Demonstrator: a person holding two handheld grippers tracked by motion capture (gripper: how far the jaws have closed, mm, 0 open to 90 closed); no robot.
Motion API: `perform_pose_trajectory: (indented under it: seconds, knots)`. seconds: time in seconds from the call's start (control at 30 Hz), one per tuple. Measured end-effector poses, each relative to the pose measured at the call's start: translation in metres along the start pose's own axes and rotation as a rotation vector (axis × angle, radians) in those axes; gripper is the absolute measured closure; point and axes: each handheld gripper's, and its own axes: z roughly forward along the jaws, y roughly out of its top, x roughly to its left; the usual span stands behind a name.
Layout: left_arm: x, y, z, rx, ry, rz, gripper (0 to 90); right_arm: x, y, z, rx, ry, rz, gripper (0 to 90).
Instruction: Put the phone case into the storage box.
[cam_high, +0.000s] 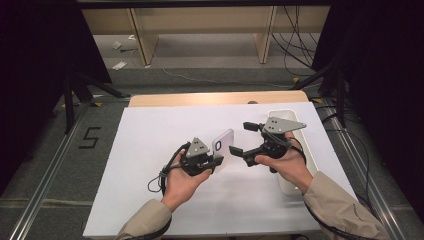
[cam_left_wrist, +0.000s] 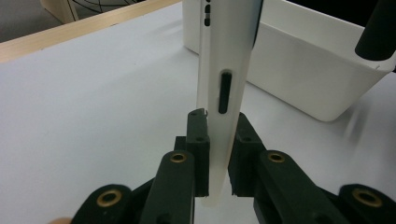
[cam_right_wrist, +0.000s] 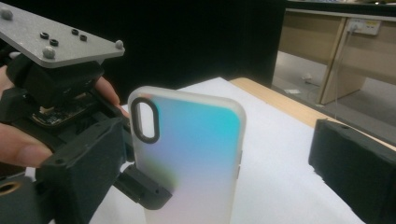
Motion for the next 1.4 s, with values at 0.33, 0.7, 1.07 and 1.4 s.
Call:
perform_pose_trajectory:
  seconds: [0.33, 0.7, 1.07, 1.4]
  knots:
    - [-0.007, 0.002, 0.008, 0.019, 0.020, -0.041, 80.4, 0.007, -0.002, 0.005, -0.016, -0.067, -0.001, 0.4]
    - [-0.014, 0.007, 0.017, 0.029, 0.040, -0.062, 80.4, 0.012, -0.005, 0.010, -0.029, -0.115, 0.010, 0.4]
    - [-0.018, 0.010, 0.021, 0.028, 0.037, -0.069, 80.4, 0.013, -0.011, 0.017, -0.029, -0.144, 0.028, 1.0]
    - [-0.020, 0.010, 0.022, 0.024, 0.043, -0.065, 80.4, 0.014, -0.015, 0.021, -0.029, -0.160, 0.038, 4.4]
